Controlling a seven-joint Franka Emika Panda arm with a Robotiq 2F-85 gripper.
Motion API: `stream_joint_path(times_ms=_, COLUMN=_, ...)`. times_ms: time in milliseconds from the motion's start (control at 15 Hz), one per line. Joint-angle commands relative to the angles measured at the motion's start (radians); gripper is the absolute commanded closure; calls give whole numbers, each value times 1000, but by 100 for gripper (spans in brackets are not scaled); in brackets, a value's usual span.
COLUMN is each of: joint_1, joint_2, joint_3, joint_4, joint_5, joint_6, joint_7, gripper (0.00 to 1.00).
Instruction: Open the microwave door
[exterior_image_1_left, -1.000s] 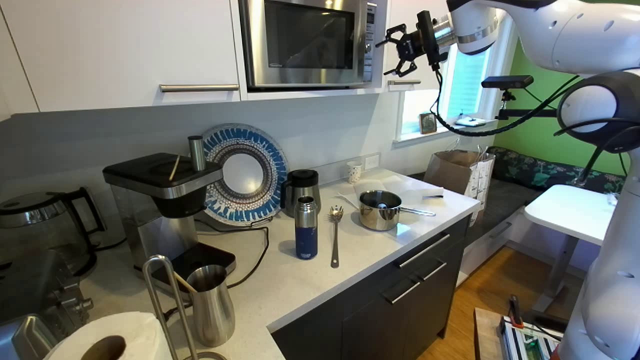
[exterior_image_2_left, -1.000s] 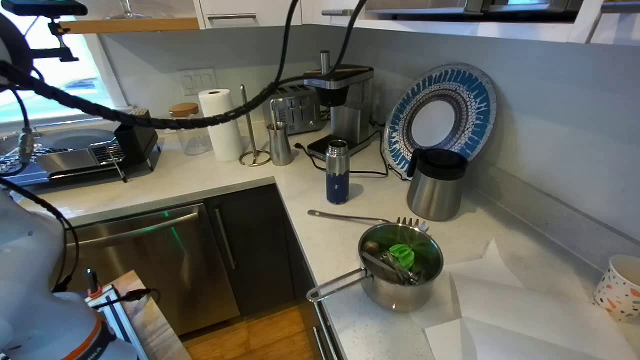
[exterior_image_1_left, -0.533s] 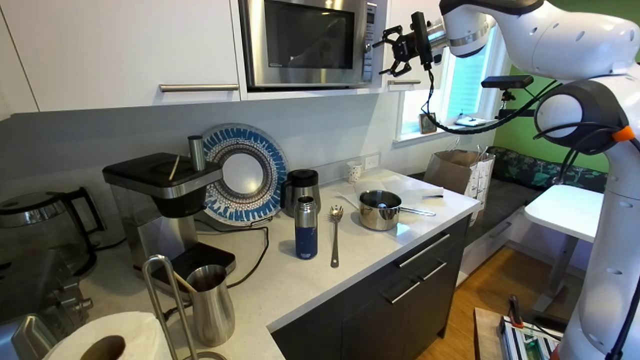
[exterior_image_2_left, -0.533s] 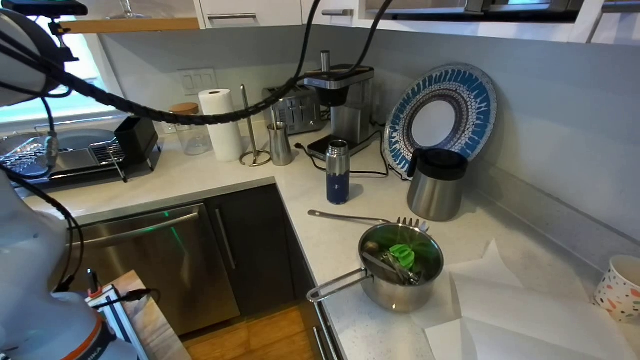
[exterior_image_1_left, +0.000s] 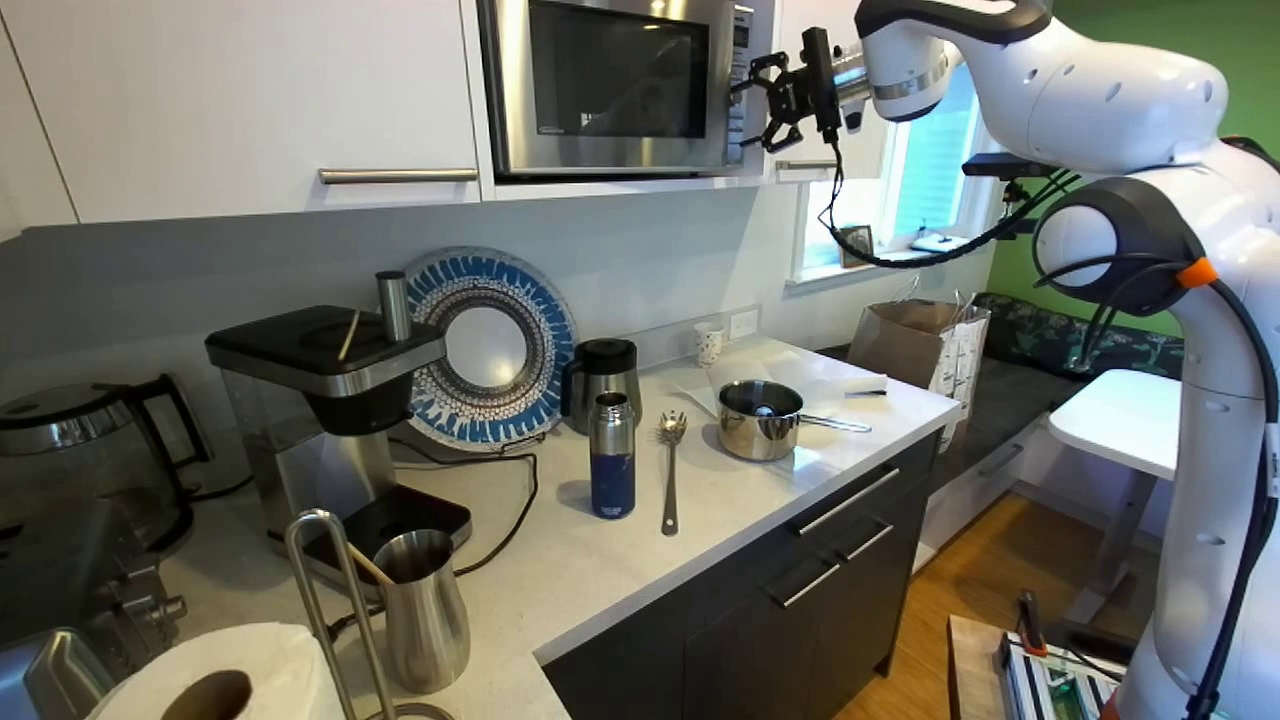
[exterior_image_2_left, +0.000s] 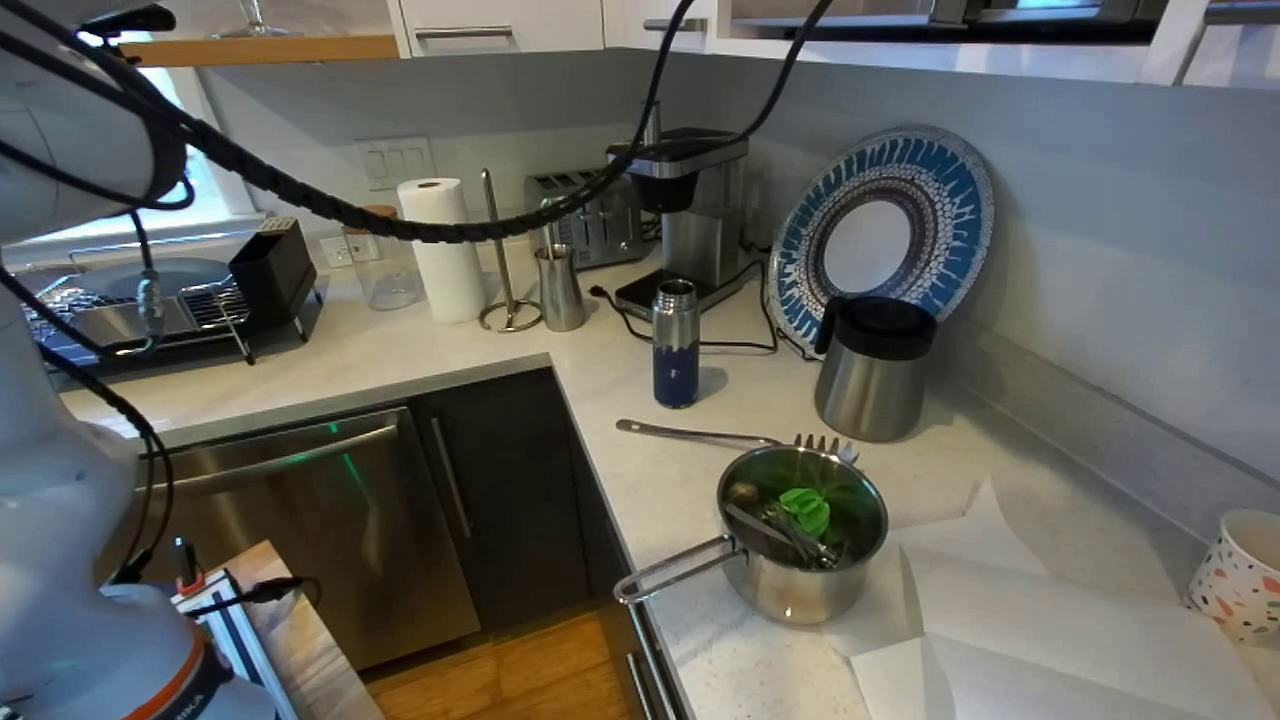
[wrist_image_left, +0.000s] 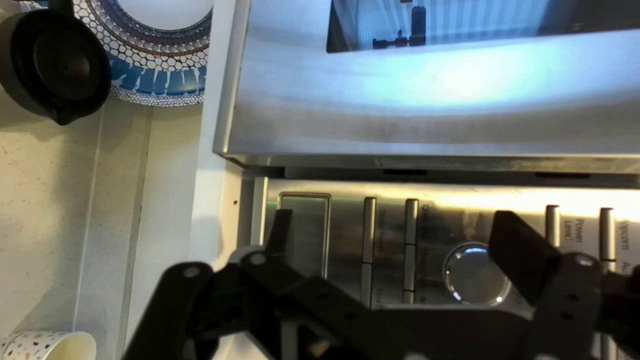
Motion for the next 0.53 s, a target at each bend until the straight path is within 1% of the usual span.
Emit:
stream_joint_path(times_ms=0, joint_1=-41, joint_2=45, joint_3=38, joint_4=59, joint_5=57, joint_6=7, joint_7=3, gripper=0)
stream_joint_path(times_ms=133, joint_1=-49, joint_2=54, joint_3=49, joint_4=74, joint_5=70, joint_6=1, joint_7=4, gripper=0)
stream_joint_path(times_ms=467, joint_1=-70, joint_2=51, joint_3=72, joint_4=87, joint_5=71, joint_6=-85, joint_7=0, gripper=0)
